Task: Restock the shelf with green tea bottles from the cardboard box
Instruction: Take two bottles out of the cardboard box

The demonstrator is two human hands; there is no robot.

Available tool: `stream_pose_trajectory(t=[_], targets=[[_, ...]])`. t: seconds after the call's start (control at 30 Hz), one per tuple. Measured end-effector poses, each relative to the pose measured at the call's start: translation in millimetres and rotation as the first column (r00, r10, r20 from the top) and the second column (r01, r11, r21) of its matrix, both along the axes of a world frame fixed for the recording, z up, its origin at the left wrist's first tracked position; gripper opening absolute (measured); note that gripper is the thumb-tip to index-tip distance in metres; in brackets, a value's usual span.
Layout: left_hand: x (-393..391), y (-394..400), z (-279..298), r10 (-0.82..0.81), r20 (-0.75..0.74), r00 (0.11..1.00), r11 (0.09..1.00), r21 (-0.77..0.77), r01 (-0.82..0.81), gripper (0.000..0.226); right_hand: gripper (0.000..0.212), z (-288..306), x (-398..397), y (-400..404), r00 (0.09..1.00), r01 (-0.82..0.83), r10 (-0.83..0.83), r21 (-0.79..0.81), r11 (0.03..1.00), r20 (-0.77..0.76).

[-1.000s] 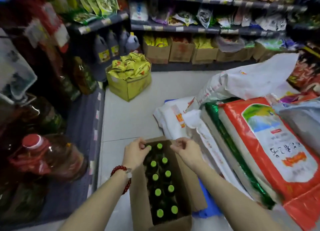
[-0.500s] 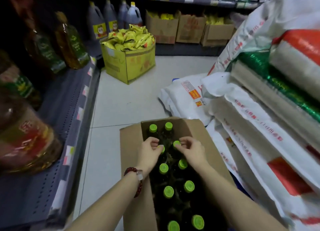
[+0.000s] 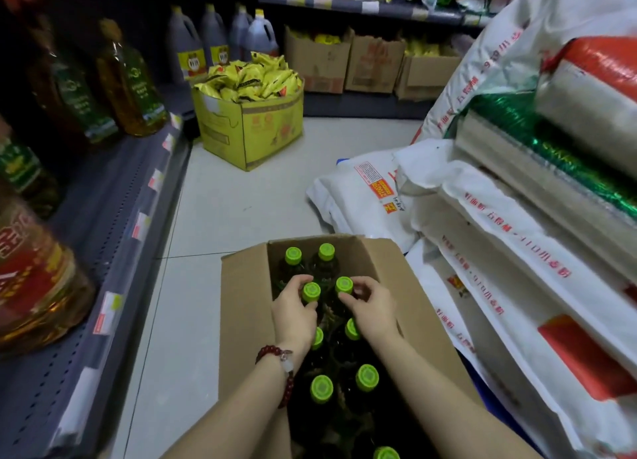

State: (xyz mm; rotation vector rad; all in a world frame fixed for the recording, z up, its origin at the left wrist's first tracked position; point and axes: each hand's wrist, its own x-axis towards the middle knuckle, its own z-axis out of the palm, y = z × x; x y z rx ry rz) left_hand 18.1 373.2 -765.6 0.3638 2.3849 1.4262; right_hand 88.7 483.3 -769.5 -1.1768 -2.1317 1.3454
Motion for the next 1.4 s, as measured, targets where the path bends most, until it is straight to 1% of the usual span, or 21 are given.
stream_pose_trajectory(t=[0.1, 0.23, 0.3, 0.4, 0.6, 0.73, 0.83, 0.9, 1.03, 1.13, 1.17, 1.23, 1.3, 1.33, 1.4], targets=[[-5, 5, -4, 0.021, -0.015, 1.0, 0.997, 0.078, -0.02, 0.04, 0.024, -8, -5, 3, 0.998, -0.002, 0.002, 0.013, 1.0, -0.056], [-9, 8, -9, 0.005, -0.02, 1.0, 0.997, 0.078, -0.004, 0.04, 0.021, -19, -11, 8, 0.998, -0.045, 0.045, 0.002, 0.999, -0.036], [-11, 10, -10, -0.008, 0.01, 1.0, 0.996, 0.086, 0.007, 0.04, 0.019, -22, -14, 11, 0.998, -0.057, 0.057, -0.007, 0.998, -0.03], [-17, 12, -11, -0.026, 0.059, 0.998, 0.995, 0.093, 0.02, 0.041, 0.017, -23, -19, 15, 0.999, -0.047, 0.046, -0.075, 0.996, -0.018], [-23, 16, -17, -0.044, 0.065, 0.997, 0.998, 0.047, 0.041, 0.046, 0.012, -28, -24, 17, 0.999, 0.029, -0.037, -0.196, 0.98, -0.04], [-23, 14, -18, -0.082, 0.072, 0.994, 0.997, -0.006, 0.083, 0.051, 0.018, -30, -22, 14, 0.995, 0.047, -0.064, -0.216, 0.975, -0.072], [-23, 10, -15, -0.101, 0.102, 0.99, 0.995, 0.014, 0.1, 0.047, 0.02, -24, -18, 11, 0.996, 0.025, -0.043, -0.214, 0.976, -0.082], [-20, 7, -8, -0.096, 0.128, 0.987, 0.994, 0.064, 0.088, 0.046, 0.024, -14, -14, 10, 0.993, 0.013, -0.041, -0.251, 0.968, -0.107], [-18, 5, 32, -0.086, 0.201, 0.976, 0.977, 0.207, 0.044, 0.048, 0.031, 35, -6, 7, 0.979, 0.034, -0.094, -0.309, 0.951, -0.183], [-21, 4, 86, -0.129, 0.207, 0.97, 0.962, 0.264, 0.071, 0.04, 0.02, 96, 0, 5, 0.971, -0.017, -0.056, -0.302, 0.953, -0.231], [-21, 2, 108, -0.153, 0.21, 0.966, 0.955, 0.283, 0.09, 0.036, 0.017, 121, 2, 4, 0.971, -0.03, -0.043, -0.295, 0.955, -0.237], [-20, -1, 159, -0.19, 0.228, 0.955, 0.946, 0.303, 0.116, 0.032, 0.019, 173, 5, 2, 0.972, -0.035, -0.036, -0.295, 0.955, -0.233], [-19, -6, 212, -0.195, 0.251, 0.948, 0.945, 0.308, 0.113, 0.027, 0.017, 224, 8, 0, 0.974, -0.024, -0.042, -0.287, 0.957, -0.221], [-19, -8, 240, -0.2, 0.26, 0.945, 0.943, 0.313, 0.114, 0.024, 0.02, 251, 9, -1, 0.976, -0.019, -0.042, -0.277, 0.961, -0.214], [-20, -14, 309, -0.216, 0.27, 0.938, 0.938, 0.323, 0.123, 0.021, 0.038, 318, 9, -6, 0.976, -0.02, -0.039, -0.267, 0.963, -0.212]])
